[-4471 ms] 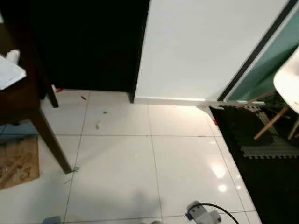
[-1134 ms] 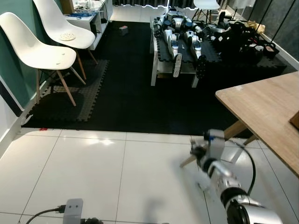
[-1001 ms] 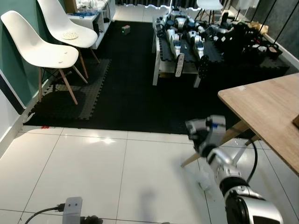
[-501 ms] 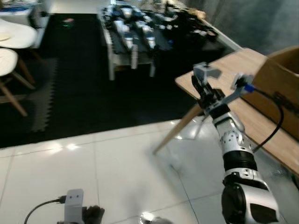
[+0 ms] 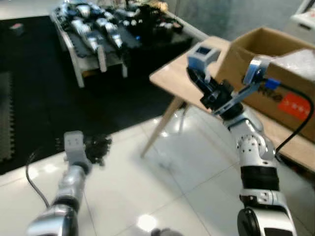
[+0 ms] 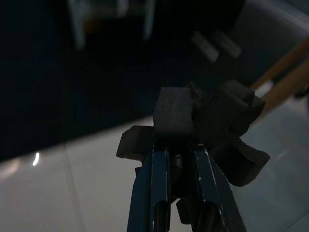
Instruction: Picking trash to rubbish bin
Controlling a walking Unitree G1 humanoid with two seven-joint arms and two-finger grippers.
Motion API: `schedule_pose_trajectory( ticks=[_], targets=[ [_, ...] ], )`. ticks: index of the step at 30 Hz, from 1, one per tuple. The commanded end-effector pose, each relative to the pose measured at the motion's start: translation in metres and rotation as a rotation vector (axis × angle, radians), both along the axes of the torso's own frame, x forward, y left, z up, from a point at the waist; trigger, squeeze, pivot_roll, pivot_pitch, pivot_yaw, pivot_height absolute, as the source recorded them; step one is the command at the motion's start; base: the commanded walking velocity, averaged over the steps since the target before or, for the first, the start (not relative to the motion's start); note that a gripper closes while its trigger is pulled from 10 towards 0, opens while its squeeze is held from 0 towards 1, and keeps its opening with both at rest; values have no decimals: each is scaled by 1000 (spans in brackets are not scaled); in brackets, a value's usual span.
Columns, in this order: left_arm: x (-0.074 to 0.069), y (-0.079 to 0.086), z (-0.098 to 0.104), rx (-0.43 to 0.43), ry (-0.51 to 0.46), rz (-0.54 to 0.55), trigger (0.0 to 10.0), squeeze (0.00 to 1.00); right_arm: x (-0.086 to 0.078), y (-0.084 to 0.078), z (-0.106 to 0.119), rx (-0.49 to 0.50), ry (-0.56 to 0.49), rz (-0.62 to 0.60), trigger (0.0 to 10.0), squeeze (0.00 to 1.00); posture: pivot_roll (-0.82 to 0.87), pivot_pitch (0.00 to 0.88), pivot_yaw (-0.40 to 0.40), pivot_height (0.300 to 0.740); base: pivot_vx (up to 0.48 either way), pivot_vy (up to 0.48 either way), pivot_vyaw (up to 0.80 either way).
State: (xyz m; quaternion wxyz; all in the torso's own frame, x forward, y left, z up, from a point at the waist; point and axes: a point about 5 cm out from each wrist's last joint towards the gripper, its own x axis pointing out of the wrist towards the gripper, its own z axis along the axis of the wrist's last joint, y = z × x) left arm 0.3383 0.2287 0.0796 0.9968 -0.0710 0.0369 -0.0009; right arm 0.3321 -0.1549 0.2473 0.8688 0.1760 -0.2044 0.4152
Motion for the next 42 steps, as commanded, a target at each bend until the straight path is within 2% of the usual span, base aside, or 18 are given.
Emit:
schedule_pose_trajectory(
  ticks=[1, 3, 4, 6, 7, 8, 9, 11, 12, 14, 17, 19, 25, 42],
  targets=[
    [4, -3, 8, -10, -47, -27, 10000, 0, -3, -6, 5, 0, -18, -19, 10000, 0, 2, 111, -17, 740, 0, 0, -800],
    [14, 2, 36, -13, -157, -51, 10000, 0, -3, -9, 7, 4, -17, -37, 10000, 0, 0, 109, -15, 740, 0, 0, -800],
    [14, 2, 36, -13, -157, -51, 10000, 0, -3, -9, 7, 4, -17, -37, 10000, 0, 0, 109, -15, 740, 0, 0, -800],
    [22, 6, 63, -37, -271, -66, 10000, 0, -5, -12, 12, 7, -27, -46, 10000, 0, -4, 105, -12, 740, 0, 0, -800],
    [22, 6, 63, -37, -271, -66, 10000, 0, -5, -12, 12, 7, -27, -46, 10000, 0, -4, 105, -12, 740, 0, 0, -800],
    [26, 3, 92, -92, -409, -126, 10000, 0, -7, -18, 18, 12, -47, -63, 10000, 0, -4, 105, -13, 740, 0, 0, 0],
    [26, 3, 92, -92, -409, -126, 10000, 0, -7, -18, 18, 12, -47, -63, 10000, 0, -4, 105, -13, 740, 0, 0, 0],
    [25, -4, 113, -133, -510, -202, 10000, 0, -9, -22, 22, 15, -62, -79, 10000, 0, -3, 102, -13, 740, 0, 0, 0],
    [25, -4, 113, -133, -510, -202, 10000, 0, -9, -22, 22, 15, -62, -79, 10000, 0, -3, 102, -13, 740, 0, 0, 0],
    [22, -15, 133, -144, -602, -286, 10000, 0, -5, -32, 25, -3, -61, -155, 10000, 0, -2, 99, -15, 740, 142, 0, 0],
    [20, -19, 139, -154, -634, -315, 10000, 0, -4, -35, 26, -11, -57, -188, 10000, 0, -2, 99, -15, 740, 285, 0, 0],
    [17, -27, 154, -166, -699, -369, 10000, 0, -1, -44, 32, -18, -72, -260, 10000, 0, 0, 98, -15, 740, 341, 0, 0],
    [10, -39, 174, -179, -772, -457, 10000, 0, -3, -56, 47, -2, -92, -333, 10000, 0, -1, 100, -11, 740, 359, 0, -444],
    [2, -51, 190, -220, -799, -546, 10000, 0, -10, -60, 63, 8, -150, -372, 10000, 0, -9, 96, -1, 740, 366, 0, -800]
  ],
)
